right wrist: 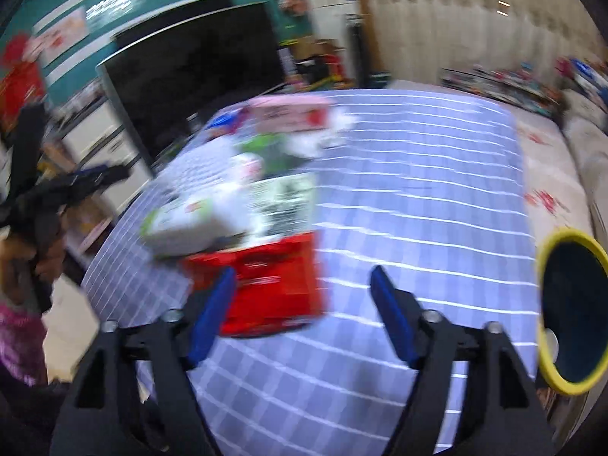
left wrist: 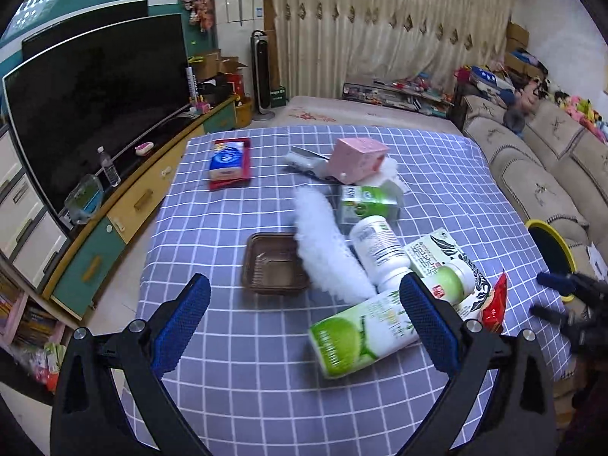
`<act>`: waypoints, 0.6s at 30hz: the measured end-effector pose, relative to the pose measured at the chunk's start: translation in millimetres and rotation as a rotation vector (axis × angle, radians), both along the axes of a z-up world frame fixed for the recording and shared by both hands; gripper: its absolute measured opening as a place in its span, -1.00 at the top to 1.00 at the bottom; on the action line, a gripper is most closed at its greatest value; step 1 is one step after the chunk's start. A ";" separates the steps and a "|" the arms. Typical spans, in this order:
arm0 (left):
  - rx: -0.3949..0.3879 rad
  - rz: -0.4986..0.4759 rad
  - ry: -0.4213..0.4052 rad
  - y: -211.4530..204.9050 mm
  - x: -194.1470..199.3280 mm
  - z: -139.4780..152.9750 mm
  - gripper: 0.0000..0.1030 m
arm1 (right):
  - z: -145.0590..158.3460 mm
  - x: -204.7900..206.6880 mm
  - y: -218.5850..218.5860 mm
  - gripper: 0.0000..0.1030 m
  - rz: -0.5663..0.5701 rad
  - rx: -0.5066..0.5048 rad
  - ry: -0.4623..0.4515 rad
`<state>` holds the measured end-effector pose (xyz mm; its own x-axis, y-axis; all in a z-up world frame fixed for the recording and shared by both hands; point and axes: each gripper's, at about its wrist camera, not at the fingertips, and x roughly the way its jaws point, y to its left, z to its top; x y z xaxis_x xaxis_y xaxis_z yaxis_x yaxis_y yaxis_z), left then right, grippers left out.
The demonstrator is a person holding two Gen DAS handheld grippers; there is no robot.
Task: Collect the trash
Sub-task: 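Move the right gripper to the red snack packet and grasp it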
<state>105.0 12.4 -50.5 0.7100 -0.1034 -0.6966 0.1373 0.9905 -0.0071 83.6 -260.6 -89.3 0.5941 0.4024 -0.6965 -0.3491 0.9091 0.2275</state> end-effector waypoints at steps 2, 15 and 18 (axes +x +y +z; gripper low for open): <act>-0.009 0.004 -0.008 7.5 -3.5 2.2 -0.91 | -2.2 -2.0 19.3 -0.58 0.054 -0.026 0.001; -0.039 -0.010 0.009 -2.9 -7.2 -5.8 -0.91 | -29.6 26.9 41.3 -0.83 0.064 -0.125 0.072; -0.040 -0.010 0.014 -2.4 -6.5 -9.2 -0.91 | -34.4 32.3 42.3 -0.83 0.072 -0.119 0.117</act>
